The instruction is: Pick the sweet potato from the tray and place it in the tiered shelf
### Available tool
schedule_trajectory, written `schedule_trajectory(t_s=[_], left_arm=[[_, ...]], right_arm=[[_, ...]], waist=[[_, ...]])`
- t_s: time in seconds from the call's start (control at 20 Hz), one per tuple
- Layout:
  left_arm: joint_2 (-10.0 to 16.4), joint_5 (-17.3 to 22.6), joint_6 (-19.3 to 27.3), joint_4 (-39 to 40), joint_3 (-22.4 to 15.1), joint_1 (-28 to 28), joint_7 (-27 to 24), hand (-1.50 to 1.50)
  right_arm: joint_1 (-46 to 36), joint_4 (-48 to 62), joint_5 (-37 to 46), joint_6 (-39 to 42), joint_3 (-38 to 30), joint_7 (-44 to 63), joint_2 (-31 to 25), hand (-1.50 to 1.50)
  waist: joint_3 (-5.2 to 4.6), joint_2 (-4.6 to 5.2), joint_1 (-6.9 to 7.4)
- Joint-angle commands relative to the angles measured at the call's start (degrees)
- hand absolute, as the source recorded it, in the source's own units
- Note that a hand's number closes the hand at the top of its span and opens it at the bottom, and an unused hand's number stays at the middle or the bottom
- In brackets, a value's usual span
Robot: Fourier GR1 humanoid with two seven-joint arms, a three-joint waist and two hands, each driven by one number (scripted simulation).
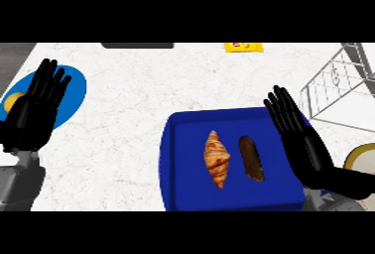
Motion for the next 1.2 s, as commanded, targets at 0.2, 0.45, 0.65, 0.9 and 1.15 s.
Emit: schedule_trajectory(t_s=[0.2,0.45,0.65,0.9,1.15], left_arm=[[-0.3,-3.1,2.7,7.5,-3.1,9.5,7.7,0.00],[-2.0,-3.1,3.1,11.6,-4.5,12.5,10.3,0.00],[-2.0,-3.7,2.6,6.3,-6.7,13.4,15.2,0.00],[-5.2,-6.4,5.6,7.4,-8.6,12.1,14.8,0.00],[-4.1,-5.1,2.5,9.3,-7.0,11.6,14.3,0.00]], right_arm=[[-2.2,-3.5,22.4,-8.6,-6.3,4.2,-18.3,1.50],[5.6,2.8,33.2,-15.6,-11.5,17.8,-26.1,1.50],[13.3,-10.8,36.3,-12.1,-9.4,23.2,-28.1,-1.50],[14.8,-25.9,34.2,-0.9,-7.3,33.8,-34.3,-1.50],[10.7,-36.2,34.5,6.2,-2.3,50.8,-34.7,-1.50]], waist=[[-0.34,0.08,-2.83],[-0.16,0.48,-4.22],[0.20,0.26,-1.32],[0.13,0.17,-1.31],[0.08,0.48,-0.17]])
